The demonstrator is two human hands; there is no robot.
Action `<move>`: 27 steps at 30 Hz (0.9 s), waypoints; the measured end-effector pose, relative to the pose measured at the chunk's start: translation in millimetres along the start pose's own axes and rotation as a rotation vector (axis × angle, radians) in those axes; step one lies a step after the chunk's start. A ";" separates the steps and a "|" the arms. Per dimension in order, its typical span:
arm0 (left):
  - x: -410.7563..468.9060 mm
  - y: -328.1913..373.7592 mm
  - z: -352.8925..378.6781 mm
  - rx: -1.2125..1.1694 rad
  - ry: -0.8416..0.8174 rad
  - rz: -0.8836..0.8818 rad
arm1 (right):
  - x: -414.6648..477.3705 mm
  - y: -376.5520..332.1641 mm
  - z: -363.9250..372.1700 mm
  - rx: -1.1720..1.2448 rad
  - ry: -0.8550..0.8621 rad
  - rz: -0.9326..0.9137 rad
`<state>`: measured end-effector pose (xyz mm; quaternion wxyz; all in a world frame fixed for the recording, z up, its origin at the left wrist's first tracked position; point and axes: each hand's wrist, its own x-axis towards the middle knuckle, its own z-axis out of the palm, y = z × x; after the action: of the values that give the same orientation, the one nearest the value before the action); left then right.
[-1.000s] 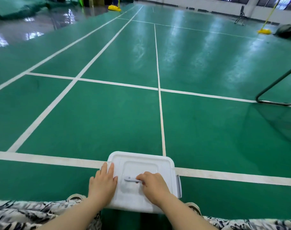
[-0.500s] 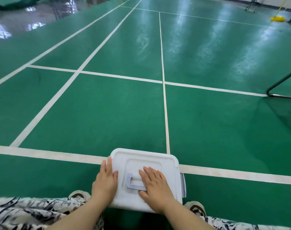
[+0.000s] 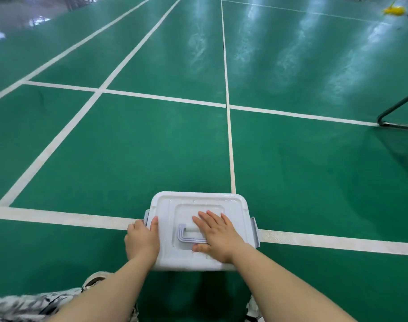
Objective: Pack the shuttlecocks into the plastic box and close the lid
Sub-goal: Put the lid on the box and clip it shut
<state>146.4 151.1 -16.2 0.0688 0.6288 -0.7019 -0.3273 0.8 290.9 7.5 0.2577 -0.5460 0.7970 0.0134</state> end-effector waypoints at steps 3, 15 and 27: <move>-2.6 1.5 0.7 0.007 0.017 0.016 | 3.6 0.5 -15.6 0.099 -0.048 0.032; -8.1 -0.6 -1.3 0.020 0.017 0.038 | -22.6 31.8 9.2 0.743 0.501 1.070; -5.6 1.2 -0.8 0.031 0.038 0.056 | -16.5 38.2 10.9 0.740 0.597 0.974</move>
<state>146.9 156.0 -13.2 0.0816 0.6159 -0.7228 -0.3026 -24.0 323.8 -4.9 0.1612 0.0188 0.9410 -0.2968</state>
